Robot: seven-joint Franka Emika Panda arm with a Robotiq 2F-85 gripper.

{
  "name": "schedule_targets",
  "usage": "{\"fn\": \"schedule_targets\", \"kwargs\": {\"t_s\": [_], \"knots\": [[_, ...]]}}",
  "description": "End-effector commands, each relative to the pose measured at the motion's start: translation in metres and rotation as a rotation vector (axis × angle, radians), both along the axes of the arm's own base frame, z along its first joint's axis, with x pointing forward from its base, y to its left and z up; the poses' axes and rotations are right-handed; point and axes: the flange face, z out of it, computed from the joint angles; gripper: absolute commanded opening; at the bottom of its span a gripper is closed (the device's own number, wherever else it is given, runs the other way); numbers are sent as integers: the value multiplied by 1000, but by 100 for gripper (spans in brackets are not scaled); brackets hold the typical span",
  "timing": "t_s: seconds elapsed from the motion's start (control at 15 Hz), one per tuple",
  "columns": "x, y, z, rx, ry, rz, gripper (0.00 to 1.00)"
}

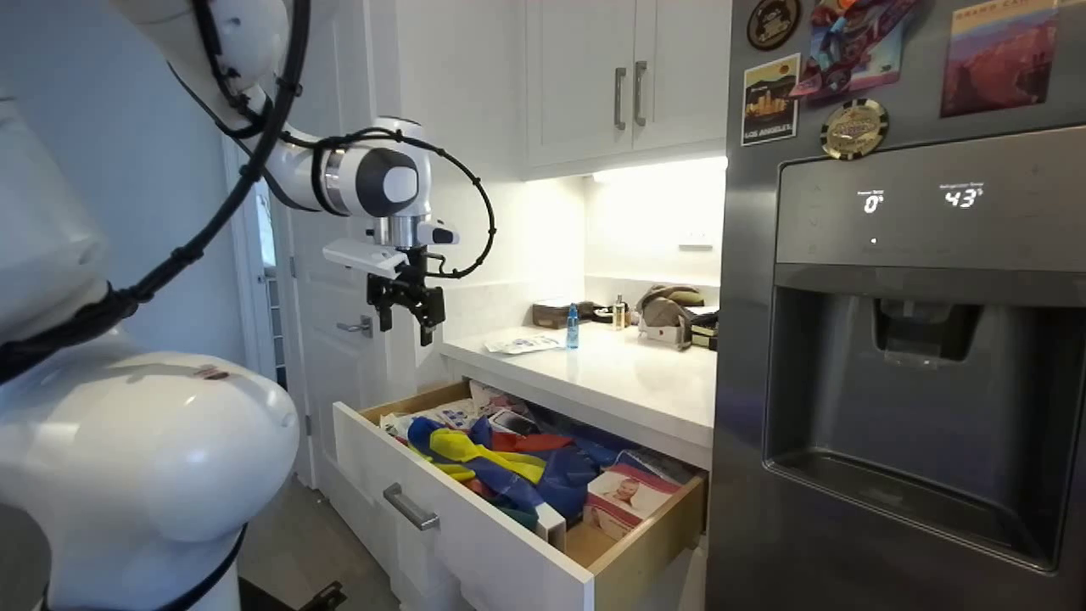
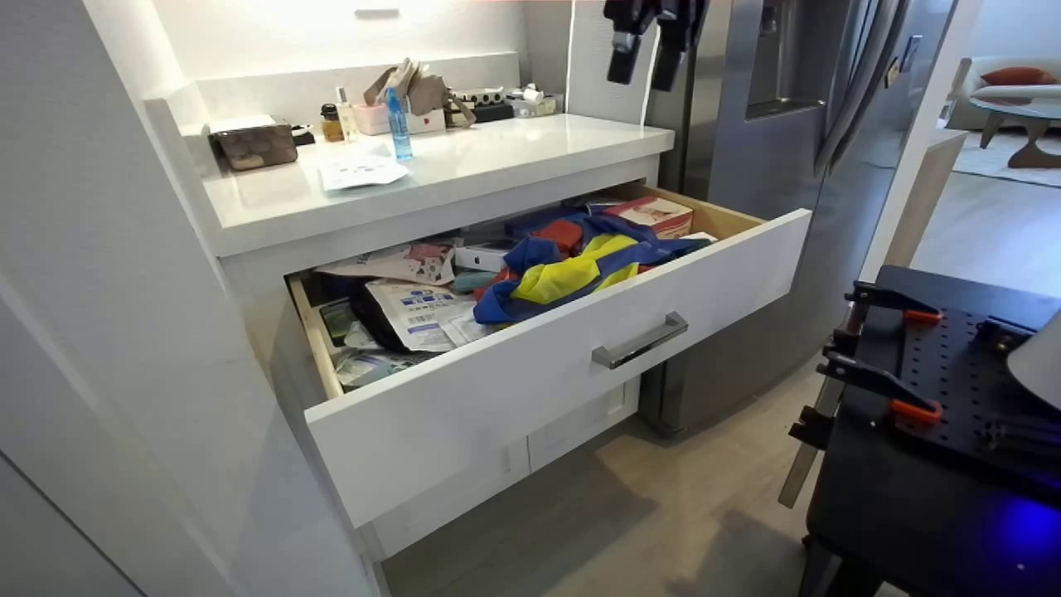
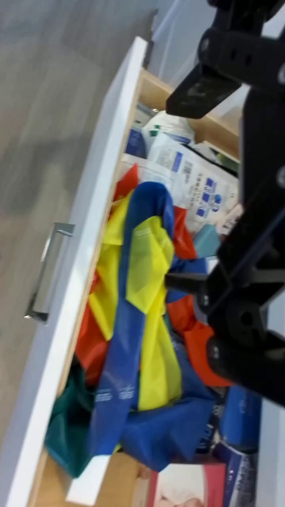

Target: Move the packet from the counter to the drawer

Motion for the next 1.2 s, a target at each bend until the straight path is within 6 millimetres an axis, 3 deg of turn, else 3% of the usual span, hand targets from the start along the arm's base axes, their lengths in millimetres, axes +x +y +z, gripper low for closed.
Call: {"fn": "schedule_targets", "kwargs": {"t_s": [0.0,0.4,0.73,1.13], "knots": [[54,21,-10,46,-162,-42,100],[145,56,-48,89,-360,-106,100],[213,55,-61,147,-372,-322,100],[264,63,-76,228,-321,-492,100]]}}
